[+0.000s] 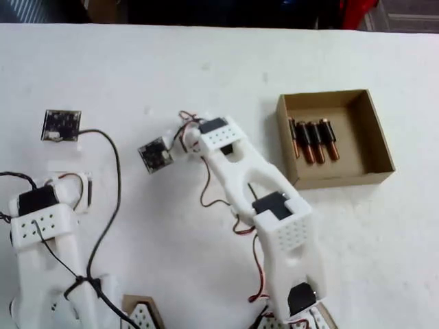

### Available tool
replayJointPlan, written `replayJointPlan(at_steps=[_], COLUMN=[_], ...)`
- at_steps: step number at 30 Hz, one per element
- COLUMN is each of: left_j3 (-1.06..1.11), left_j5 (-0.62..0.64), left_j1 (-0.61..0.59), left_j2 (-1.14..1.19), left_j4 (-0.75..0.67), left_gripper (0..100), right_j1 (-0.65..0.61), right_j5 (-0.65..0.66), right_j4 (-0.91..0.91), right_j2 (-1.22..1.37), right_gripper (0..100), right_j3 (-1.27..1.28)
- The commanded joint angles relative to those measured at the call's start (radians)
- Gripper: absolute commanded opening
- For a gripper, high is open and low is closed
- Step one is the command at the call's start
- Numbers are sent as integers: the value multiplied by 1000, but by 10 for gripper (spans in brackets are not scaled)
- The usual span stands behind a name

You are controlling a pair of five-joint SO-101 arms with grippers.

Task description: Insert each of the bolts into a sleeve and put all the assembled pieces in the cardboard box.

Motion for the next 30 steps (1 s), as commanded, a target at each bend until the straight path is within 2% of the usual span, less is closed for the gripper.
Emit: replayJointPlan(at_steps=[1, 5, 7, 13, 22, 30], left_j3=[-3, -3, -3, -3, -3, 34], left_j5=[6, 6, 6, 6, 6, 8], left_j1=[-8, -8, -8, -8, -8, -8], left_j2=[-33, -33, -33, -33, -33, -39], left_j4=[-34, -34, -34, -34, -34, -78], left_gripper=[23, 23, 23, 23, 23, 23], right_j1=[4, 4, 4, 4, -5, -5], right_j5=[21, 20, 20, 8, -292, -623], right_j4=[-28, -28, -28, -22, 139, 323], right_j2=[-1, -1, -4, -31, -252, -466], right_gripper=[132, 9, 37, 18, 18, 17], right_j3=[-9, -9, -8, -6, -25, -25])
